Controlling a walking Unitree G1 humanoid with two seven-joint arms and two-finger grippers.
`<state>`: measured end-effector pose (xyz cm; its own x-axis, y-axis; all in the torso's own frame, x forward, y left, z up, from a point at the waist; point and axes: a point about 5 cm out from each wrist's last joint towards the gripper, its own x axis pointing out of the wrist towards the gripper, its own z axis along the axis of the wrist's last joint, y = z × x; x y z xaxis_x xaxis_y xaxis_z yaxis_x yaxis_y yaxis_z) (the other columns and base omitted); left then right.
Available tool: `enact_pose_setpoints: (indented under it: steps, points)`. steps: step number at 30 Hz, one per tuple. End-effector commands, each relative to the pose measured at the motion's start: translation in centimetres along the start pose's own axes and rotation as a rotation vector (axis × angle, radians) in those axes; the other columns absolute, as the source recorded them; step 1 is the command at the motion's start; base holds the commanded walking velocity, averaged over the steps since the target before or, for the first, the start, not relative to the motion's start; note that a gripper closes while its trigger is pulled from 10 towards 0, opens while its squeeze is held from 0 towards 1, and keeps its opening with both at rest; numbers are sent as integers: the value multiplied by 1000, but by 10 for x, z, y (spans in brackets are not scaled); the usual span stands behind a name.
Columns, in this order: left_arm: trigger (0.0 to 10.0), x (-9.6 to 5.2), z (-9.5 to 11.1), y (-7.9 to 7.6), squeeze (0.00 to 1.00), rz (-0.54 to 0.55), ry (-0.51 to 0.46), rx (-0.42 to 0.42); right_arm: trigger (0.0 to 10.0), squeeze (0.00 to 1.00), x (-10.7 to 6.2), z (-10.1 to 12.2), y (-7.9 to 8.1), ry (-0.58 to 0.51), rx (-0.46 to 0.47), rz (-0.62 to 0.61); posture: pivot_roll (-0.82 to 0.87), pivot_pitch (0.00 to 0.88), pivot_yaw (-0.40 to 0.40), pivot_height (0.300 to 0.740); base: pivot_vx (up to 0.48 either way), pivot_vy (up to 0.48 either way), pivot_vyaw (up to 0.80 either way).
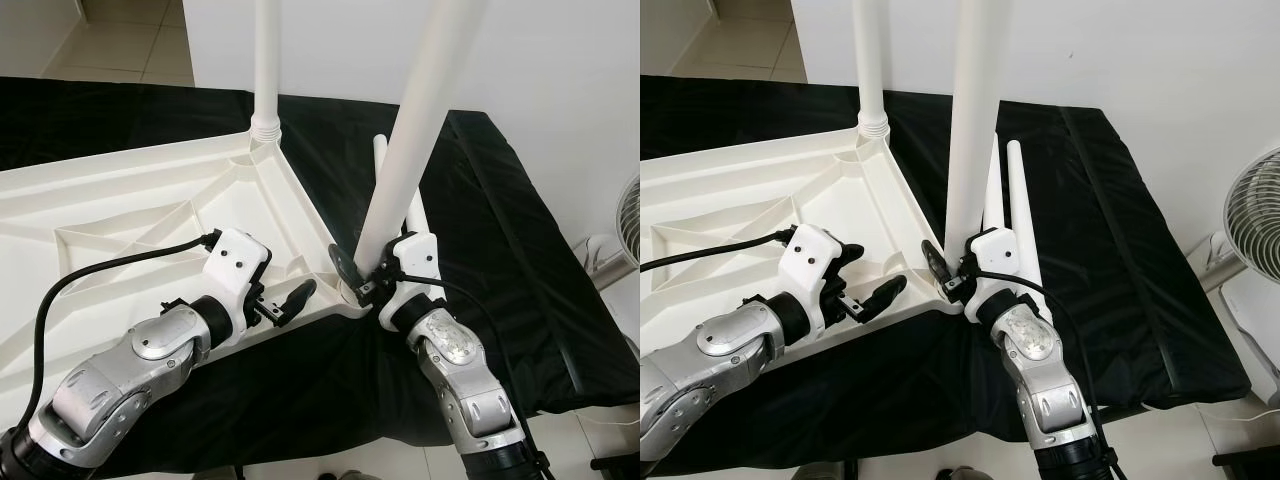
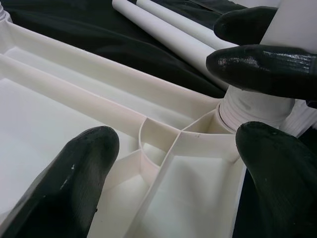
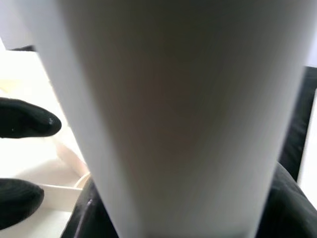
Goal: Building children table
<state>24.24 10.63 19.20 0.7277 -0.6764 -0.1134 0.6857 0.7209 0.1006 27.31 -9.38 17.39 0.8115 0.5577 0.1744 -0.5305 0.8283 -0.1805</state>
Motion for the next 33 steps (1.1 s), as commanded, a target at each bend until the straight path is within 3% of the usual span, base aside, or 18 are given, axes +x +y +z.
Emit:
enact_pose_setpoints:
  steps: [1,2,6,8,12,16,25,28,33]
  points:
    - [10000,-3,0,-14,0,-279,9,5,10000,0,-8,-18,0,90,47,11,128,192,-90,740,0,0,0]
    - [10000,-3,0,-14,0,-279,9,5,10000,0,-8,-18,0,90,47,11,128,192,-90,740,0,0,0]
    - [10000,-3,1,-14,0,-277,5,1,10000,0,-14,-26,-19,86,244,-166,124,199,-90,740,0,0,0]
    - [10000,-3,2,-13,0,-275,5,1,10000,0,-17,-28,-21,79,287,-206,124,199,-90,740,0,0,0]
    - [10000,-3,2,-13,0,-274,5,1,10000,0,-19,-27,-18,62,291,-204,124,199,-90,740,0,0,0]
    - [10000,-4,3,-12,0,-272,3,0,10000,0,-21,-24,-8,41,214,-141,118,209,-87,740,0,0,0]
    - [10000,-5,3,-11,0,-269,4,-1,10000,0,-23,-28,-9,64,236,-166,118,213,-85,740,0,0,0]
    - [10000,-5,4,-11,0,-264,2,0,10000,0,-27,-35,-18,58,346,-303,120,213,-86,740,0,0,0]
    - [10000,-5,5,-10,0,-261,1,0,10000,0,-34,-36,-21,9,383,-368,120,213,-86,740,0,0,0]
